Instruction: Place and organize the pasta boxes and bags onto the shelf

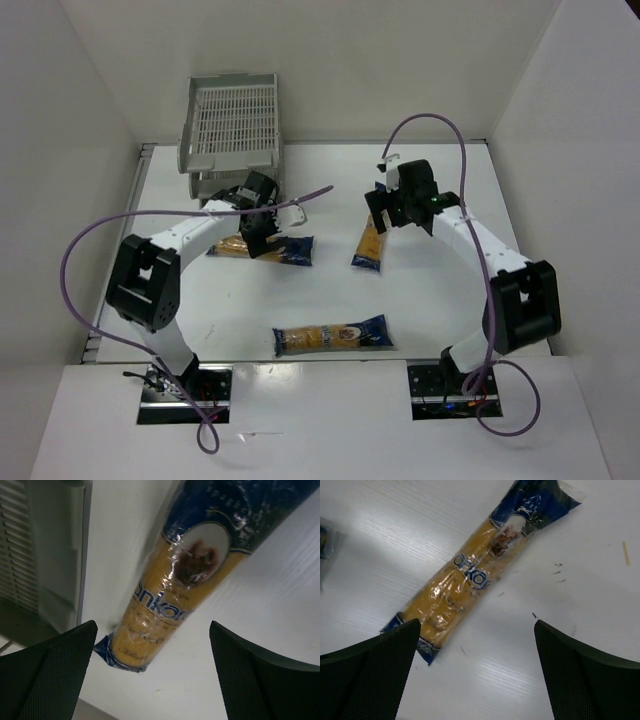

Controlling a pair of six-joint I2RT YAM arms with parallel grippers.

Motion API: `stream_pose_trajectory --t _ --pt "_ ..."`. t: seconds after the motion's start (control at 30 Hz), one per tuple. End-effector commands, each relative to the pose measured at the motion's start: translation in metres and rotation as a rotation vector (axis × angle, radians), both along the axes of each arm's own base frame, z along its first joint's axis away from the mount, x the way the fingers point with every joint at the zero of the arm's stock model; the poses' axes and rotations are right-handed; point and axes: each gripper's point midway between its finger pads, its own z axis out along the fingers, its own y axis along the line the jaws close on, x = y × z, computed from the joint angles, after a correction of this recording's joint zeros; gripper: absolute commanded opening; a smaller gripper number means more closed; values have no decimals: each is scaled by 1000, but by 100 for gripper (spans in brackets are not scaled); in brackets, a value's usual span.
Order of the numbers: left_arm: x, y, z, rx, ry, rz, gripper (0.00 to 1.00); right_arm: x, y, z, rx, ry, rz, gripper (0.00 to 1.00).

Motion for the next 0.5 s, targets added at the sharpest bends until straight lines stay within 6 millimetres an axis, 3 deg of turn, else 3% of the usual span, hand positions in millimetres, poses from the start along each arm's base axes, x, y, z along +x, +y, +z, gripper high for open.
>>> stream_pose_trajectory --t 0.0,0.03,0.17,0.3,0.37,0.47 --pt "29 5 4 -85 15 42 100 16 28 8 206 79 -97 100" --pt "37 -1 0 -129 54 33 100 21 25 5 214 89 -121 100" --pt "1 -8 -24 -191 261 -46 100 43 17 1 216 68 -165 100" --pt "-13 -4 -44 -169 315 -97 100 45 14 -9 182 79 -153 100" --pt "-17 -2 -48 -156 337 -115 100 44 15 -14 174 89 -133 100" --pt "-6 -7 -49 -169 313 -132 100 48 19 -13 185 84 -122 100"
